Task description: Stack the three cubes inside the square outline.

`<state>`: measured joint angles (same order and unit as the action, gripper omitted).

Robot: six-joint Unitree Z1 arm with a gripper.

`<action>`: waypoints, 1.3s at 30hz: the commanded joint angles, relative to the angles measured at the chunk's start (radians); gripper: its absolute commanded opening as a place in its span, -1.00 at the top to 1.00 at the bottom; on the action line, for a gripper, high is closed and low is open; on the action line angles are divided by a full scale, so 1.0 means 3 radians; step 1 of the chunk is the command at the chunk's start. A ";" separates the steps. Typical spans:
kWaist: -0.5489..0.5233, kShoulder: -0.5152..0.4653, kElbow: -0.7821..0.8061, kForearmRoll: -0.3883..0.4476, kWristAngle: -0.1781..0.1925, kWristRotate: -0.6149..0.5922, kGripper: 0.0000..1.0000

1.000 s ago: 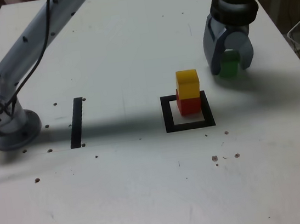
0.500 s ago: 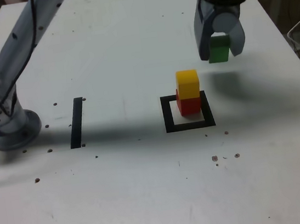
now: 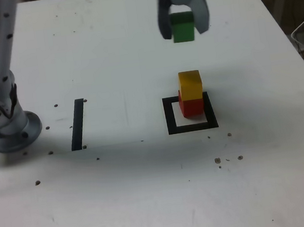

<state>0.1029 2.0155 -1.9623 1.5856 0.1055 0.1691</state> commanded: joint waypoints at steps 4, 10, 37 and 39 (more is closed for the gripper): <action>-0.0036 -0.0160 0.0295 -0.0042 -0.0087 -0.0054 0.77; -0.0144 -0.0206 0.0509 -0.0202 -0.0109 -0.0121 0.77; -0.0497 -0.0195 0.0719 -0.0568 -0.0196 -0.0334 0.77; -0.0506 -0.0183 0.0737 -0.0602 -0.0192 -0.0334 0.77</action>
<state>-0.0464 1.9571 -1.7443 1.4104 0.0478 0.0707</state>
